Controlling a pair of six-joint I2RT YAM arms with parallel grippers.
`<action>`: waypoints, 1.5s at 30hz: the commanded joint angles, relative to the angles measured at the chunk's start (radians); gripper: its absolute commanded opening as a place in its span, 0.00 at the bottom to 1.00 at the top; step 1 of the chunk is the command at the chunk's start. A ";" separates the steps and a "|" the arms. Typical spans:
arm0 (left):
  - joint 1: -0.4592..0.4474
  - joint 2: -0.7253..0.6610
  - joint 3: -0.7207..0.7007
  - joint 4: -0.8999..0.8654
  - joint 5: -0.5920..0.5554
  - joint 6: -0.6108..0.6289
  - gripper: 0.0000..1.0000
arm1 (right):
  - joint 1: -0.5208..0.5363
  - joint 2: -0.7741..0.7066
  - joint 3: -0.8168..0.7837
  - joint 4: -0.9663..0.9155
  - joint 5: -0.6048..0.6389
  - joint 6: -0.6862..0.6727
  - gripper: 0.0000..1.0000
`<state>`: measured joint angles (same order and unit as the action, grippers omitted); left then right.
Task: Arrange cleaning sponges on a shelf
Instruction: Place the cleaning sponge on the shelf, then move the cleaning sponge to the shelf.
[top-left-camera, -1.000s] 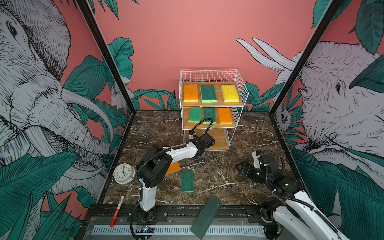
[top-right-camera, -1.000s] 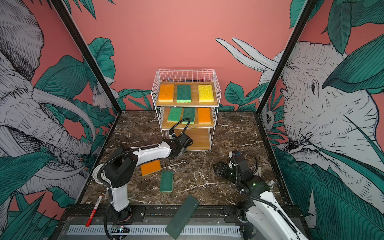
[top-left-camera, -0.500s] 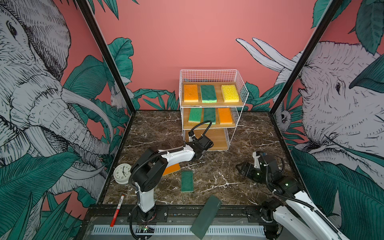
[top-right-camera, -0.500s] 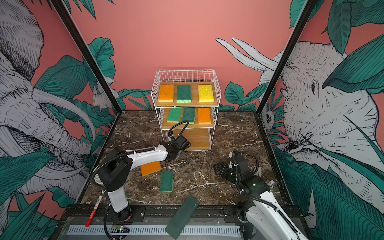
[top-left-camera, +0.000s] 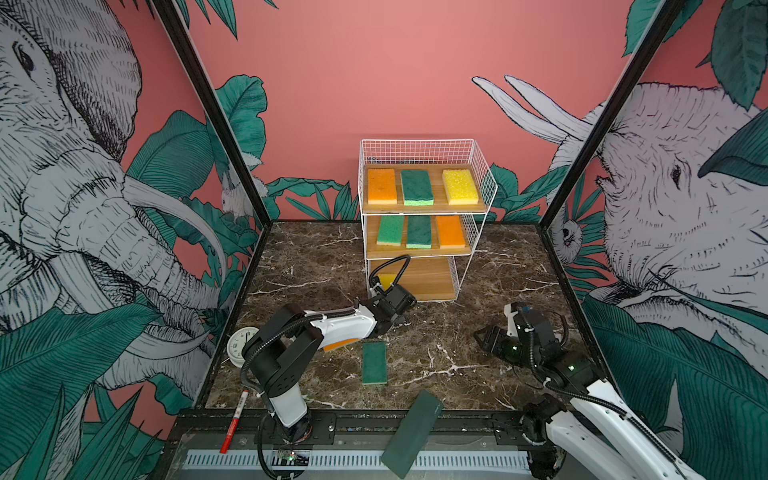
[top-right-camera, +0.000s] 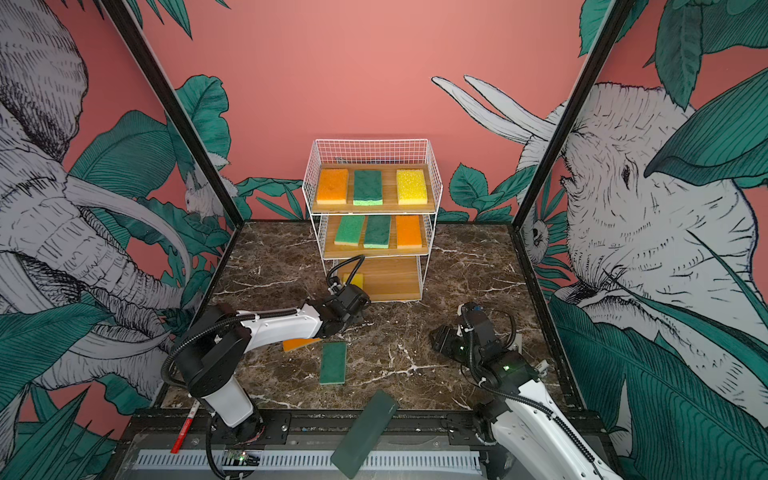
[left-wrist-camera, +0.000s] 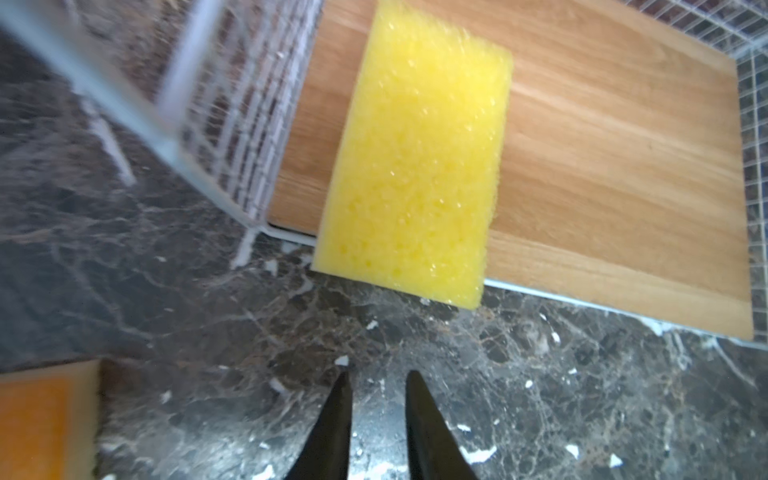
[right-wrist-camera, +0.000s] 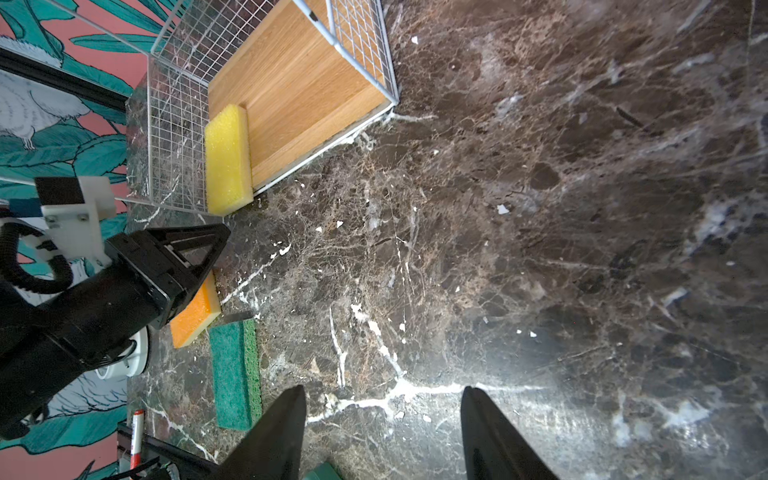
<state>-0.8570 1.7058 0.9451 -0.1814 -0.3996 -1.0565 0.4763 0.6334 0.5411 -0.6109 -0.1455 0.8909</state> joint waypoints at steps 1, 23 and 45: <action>-0.002 -0.004 -0.006 0.054 0.010 -0.027 0.22 | 0.010 0.005 0.003 0.009 0.026 0.013 0.56; 0.052 0.078 0.034 0.068 -0.041 -0.039 0.14 | 0.028 0.025 -0.004 0.016 0.046 0.016 0.52; 0.085 0.110 0.082 0.094 -0.093 -0.018 0.14 | 0.032 0.057 0.000 0.017 0.046 0.014 0.53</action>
<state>-0.7948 1.8069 1.0000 -0.0757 -0.4557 -1.0725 0.5018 0.6876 0.5411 -0.6102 -0.1120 0.8917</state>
